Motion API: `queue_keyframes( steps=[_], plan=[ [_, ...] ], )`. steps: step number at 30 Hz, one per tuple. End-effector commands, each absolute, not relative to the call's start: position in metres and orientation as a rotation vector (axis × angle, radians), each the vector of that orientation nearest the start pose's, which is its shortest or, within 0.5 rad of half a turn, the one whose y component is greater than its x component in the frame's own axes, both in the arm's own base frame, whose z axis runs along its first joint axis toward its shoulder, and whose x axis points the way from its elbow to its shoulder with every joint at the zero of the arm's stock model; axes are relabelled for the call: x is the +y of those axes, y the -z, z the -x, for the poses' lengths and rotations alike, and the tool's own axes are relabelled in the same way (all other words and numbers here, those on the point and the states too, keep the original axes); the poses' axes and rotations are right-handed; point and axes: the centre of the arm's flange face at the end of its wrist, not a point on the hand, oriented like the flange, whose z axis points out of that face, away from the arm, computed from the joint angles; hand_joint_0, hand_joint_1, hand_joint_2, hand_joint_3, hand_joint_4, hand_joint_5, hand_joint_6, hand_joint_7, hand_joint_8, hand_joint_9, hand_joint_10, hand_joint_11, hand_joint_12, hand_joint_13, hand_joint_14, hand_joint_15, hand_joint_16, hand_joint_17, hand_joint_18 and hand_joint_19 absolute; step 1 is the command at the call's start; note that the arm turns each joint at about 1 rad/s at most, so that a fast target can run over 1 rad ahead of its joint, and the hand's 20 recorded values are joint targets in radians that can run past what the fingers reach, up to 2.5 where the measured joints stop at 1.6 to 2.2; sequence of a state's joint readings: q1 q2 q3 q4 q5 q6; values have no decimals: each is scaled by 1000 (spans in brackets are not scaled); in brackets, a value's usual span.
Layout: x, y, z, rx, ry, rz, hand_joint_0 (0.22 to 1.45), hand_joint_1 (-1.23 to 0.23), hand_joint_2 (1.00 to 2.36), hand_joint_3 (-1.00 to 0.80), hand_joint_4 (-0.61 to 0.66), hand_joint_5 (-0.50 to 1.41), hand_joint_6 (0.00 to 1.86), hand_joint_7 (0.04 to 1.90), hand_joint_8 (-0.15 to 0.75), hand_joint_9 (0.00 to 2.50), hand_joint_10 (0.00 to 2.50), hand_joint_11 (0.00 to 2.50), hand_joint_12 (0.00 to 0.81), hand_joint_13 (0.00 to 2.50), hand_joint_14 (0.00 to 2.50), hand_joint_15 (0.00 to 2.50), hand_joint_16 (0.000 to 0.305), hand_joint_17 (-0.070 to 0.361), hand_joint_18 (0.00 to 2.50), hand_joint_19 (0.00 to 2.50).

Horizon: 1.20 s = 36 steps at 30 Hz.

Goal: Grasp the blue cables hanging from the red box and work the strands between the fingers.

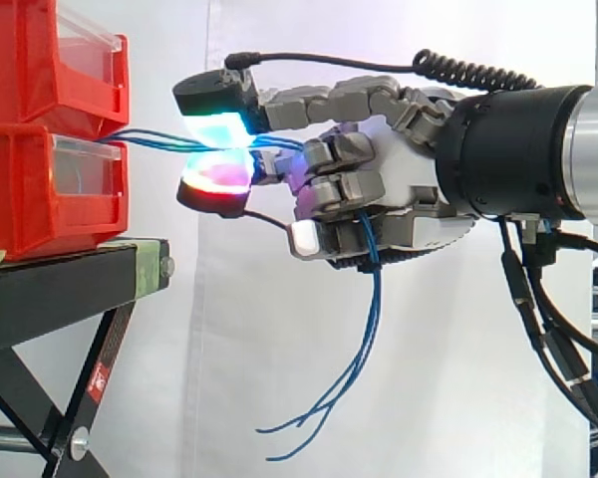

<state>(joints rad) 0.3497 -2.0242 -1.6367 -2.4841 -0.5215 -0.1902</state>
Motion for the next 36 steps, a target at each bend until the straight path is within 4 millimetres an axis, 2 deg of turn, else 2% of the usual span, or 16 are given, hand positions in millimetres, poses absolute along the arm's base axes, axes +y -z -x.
queue_keyframes(
  steps=[1,3,4,5,7,10,12,14,15,19,24,27,29,30,31,36],
  plan=[
    [-4,-258,-629,694,-638,-1370,835,-704,1011,47,150,35,1257,948,507,1641,2500,2500,726,1976,2500,1785,259,194,2500,608],
    [-4,-258,-629,694,-638,-1370,906,-690,1002,152,109,31,1294,955,507,1641,2500,2500,726,1976,2500,1785,259,194,2500,608],
    [-4,-258,-629,694,-638,-1370,867,-675,1224,54,117,27,1305,957,507,1641,2500,2500,726,1976,2500,1785,259,194,2500,608],
    [-4,-259,-629,693,-639,-1370,856,-609,1344,108,138,25,1304,955,507,1641,2500,2500,726,1976,2500,1785,259,194,2500,608],
    [-5,-258,-629,693,-637,-1371,866,-552,1387,144,151,42,1284,961,507,1641,2500,2500,726,1976,2500,1785,259,194,2500,608],
    [-4,-259,-629,693,-639,-1370,713,-498,1588,-101,234,34,1291,951,507,1641,2500,2500,726,1976,2500,1785,259,194,2500,608],
    [-4,-259,-629,691,-641,-1370,704,-539,1406,-190,248,45,1283,951,507,1641,2500,2500,726,1976,2500,1785,259,194,2500,608],
    [-4,-259,-629,691,-641,-1370,738,-479,1557,-122,190,64,1237,962,507,1641,2500,2500,726,1976,2500,1785,259,194,2500,608],
    [-5,-258,-629,691,-638,-1371,808,-466,1501,0,156,96,1152,981,507,1641,2500,2500,726,1976,2500,1785,259,194,2500,608],
    [-4,-258,-629,693,-639,-1370,973,-486,1252,224,167,486,281,1358,507,1641,2500,2500,726,1976,2500,1785,259,194,2500,608],
    [-5,-259,-629,690,-639,-1370,1027,-525,1113,276,172,583,124,1462,507,1641,2500,2500,726,1976,2500,1785,259,194,2500,608],
    [-5,-258,-629,691,-638,-1371,1064,-618,1006,394,195,544,212,1448,507,1641,2500,2500,726,1976,2500,1785,259,194,2500,608],
    [-5,-259,-629,690,-639,-1370,1049,-697,1001,406,219,424,448,1308,507,1641,2500,2500,726,1976,2500,1785,259,194,2500,608],
    [-5,-259,-629,691,-638,-1371,1011,-744,1037,376,213,255,849,1124,507,1641,2500,2500,726,1976,2500,1785,259,194,2500,608],
    [-5,-259,-629,690,-639,-1370,986,-760,1057,343,209,170,1021,1065,507,1641,2500,2500,726,1976,2500,1785,259,194,2500,608],
    [-5,-259,-629,691,-638,-1371,976,-779,1002,319,197,39,1294,985,507,1641,2500,2500,726,1976,2500,1785,259,194,2500,608]
  ],
)
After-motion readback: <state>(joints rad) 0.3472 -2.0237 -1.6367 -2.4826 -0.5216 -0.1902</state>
